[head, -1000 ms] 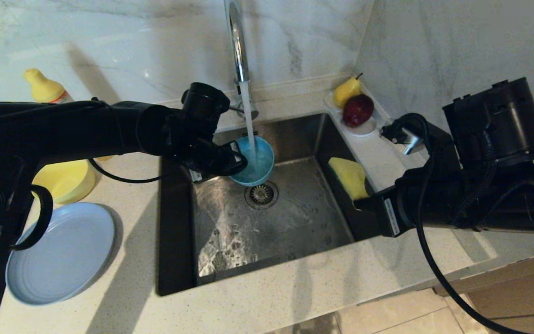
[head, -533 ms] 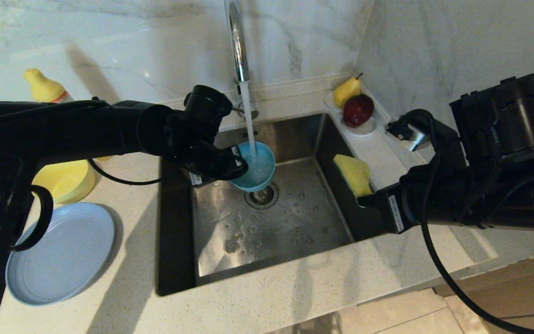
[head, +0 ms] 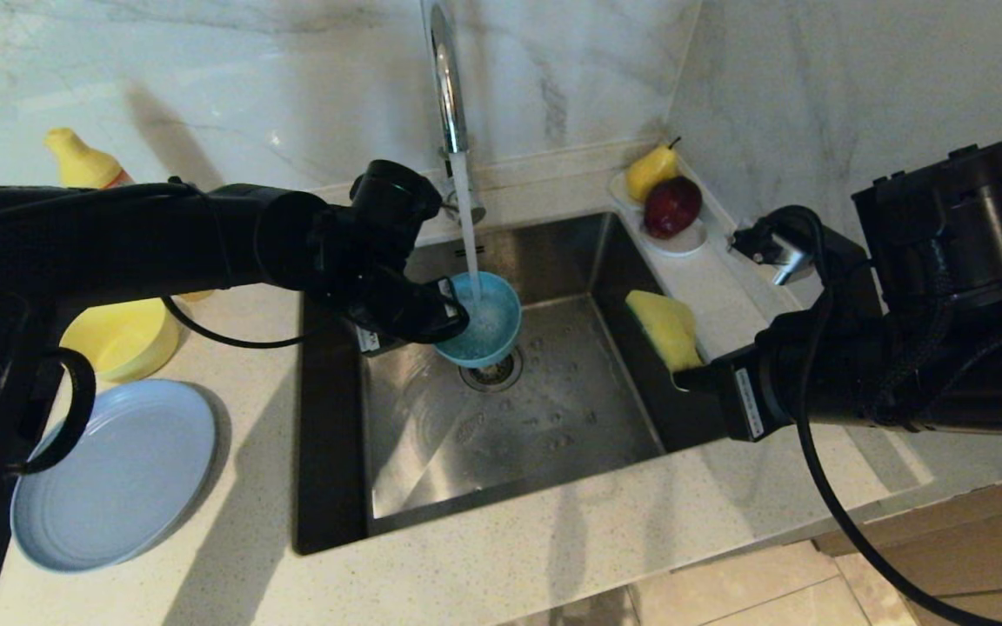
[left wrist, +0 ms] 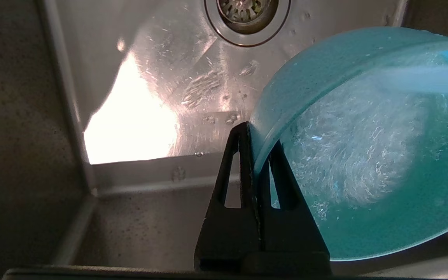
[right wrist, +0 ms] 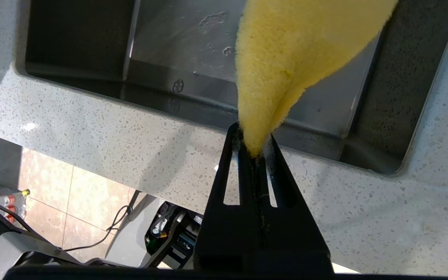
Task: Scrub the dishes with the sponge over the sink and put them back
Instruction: Wash the bowl
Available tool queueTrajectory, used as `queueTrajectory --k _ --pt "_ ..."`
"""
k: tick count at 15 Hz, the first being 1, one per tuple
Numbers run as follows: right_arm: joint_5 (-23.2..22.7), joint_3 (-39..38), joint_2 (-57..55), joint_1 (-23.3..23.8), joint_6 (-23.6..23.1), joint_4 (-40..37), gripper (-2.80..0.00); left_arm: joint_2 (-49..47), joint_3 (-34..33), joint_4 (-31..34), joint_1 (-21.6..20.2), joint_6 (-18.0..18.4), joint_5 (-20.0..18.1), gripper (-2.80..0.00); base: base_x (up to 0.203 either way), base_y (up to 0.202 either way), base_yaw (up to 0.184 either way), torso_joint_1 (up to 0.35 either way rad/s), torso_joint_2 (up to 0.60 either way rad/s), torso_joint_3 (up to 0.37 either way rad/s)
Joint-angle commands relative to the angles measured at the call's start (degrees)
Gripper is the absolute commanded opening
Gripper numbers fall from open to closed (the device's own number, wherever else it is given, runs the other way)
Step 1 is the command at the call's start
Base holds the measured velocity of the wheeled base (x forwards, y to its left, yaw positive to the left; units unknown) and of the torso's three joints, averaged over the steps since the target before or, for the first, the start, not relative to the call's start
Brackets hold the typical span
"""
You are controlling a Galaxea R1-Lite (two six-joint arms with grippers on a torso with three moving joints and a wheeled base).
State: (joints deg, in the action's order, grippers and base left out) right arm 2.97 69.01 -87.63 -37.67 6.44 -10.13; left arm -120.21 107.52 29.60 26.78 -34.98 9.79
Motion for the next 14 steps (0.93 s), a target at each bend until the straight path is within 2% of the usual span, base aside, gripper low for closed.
queueTrajectory --k 1,3,4,7,12,14 --pt "-0.2 -0.1 -0.3 0.0 0.1 0.2 -2.8 1.0 0.0 0.2 -0.2 0.1 0.5 -2.8 0.0 0.0 0.0 0.0 0.0 0.0" --pt "-0.3 0.0 -0.3 0.0 0.1 0.2 -2.8 2.1 -0.1 0.3 -0.7 0.3 0.7 -2.8 0.0 0.0 0.0 0.0 0.0 0.0" --pt "-0.3 0.0 -0.1 0.0 0.1 0.2 -2.8 2.7 -0.2 0.2 -1.3 0.5 1.9 -2.8 0.0 0.0 0.0 0.0 0.0 0.0" --pt "-0.3 -0.1 0.3 0.0 0.1 0.2 -2.8 4.9 -0.4 -0.4 -2.4 0.7 9.8 -2.8 0.0 0.0 0.0 0.0 0.0 0.0" --pt "-0.3 -0.3 -0.1 -0.1 0.1 0.2 -2.8 13.6 -1.1 -2.8 -3.9 5.1 11.1 -2.8 0.0 0.0 0.0 0.0 0.0 0.0" --pt "-0.3 -0.3 -0.3 -0.1 0.1 0.2 -2.8 17.0 -3.8 -7.7 -4.0 8.3 11.1 -2.8 0.0 0.0 0.0 0.0 0.0 0.0"
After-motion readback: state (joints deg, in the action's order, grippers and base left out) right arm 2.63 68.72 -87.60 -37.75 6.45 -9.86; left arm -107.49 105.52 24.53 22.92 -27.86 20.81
